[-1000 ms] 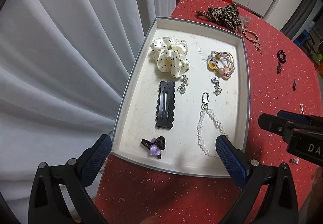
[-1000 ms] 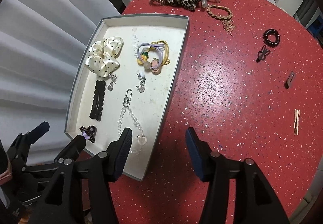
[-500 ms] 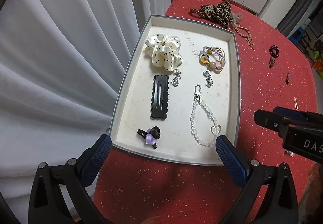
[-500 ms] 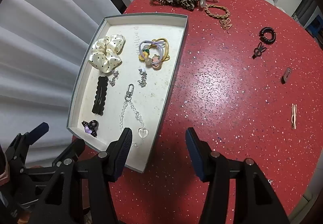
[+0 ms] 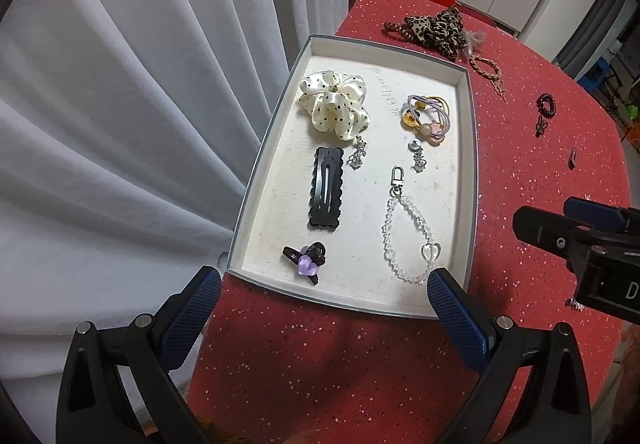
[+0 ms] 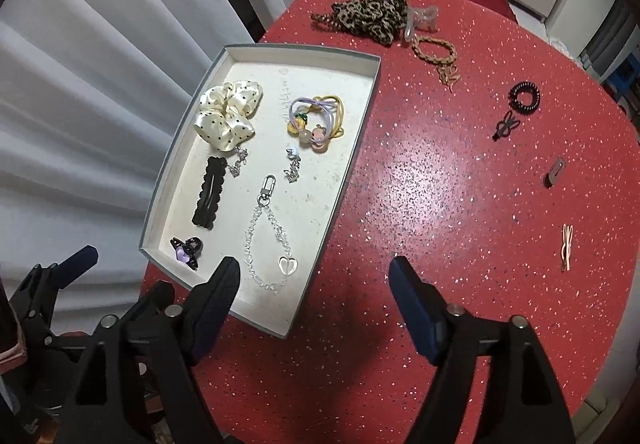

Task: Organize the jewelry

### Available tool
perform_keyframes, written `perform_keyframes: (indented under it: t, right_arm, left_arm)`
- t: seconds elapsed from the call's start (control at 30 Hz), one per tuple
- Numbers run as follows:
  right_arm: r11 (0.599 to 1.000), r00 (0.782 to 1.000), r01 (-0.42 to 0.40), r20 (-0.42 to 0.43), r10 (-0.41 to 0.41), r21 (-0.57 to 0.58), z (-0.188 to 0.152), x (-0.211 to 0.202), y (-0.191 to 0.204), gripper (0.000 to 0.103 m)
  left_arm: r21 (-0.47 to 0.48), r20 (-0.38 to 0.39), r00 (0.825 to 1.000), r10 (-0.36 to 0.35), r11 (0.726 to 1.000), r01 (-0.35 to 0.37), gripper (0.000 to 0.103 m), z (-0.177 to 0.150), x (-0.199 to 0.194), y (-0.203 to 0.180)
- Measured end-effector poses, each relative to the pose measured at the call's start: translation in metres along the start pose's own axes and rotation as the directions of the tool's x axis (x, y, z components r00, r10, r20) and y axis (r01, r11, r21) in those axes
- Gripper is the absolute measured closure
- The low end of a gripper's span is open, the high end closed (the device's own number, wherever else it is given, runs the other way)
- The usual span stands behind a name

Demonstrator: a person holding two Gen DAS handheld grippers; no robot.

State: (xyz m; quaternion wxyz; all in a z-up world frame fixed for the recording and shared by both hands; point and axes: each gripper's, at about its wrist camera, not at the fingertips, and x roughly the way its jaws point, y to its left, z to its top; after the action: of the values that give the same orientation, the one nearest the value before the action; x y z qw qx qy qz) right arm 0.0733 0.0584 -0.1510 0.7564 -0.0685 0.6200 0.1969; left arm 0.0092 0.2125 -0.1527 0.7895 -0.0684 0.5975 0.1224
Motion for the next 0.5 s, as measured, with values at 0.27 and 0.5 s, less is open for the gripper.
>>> perform_keyframes:
  t: [0.27, 0.5]
  right_arm:
    - [1.000, 1.000, 0.026, 0.011, -0.026, -0.010, -0.002, -0.006, 0.002, 0.019]
    - [0.999, 0.998, 0.034, 0.054, -0.033, -0.022, -0.004, -0.015, 0.003, 0.017]
  left_arm:
    - [-0.010, 0.004, 1.000, 0.006, 1.000, -0.006, 0.000, -0.003, -0.006, 0.004]
    - [-0.021, 0.023, 0.999, 0.025, 0.999, -0.025, 0.000, -0.006, -0.015, 0.006]
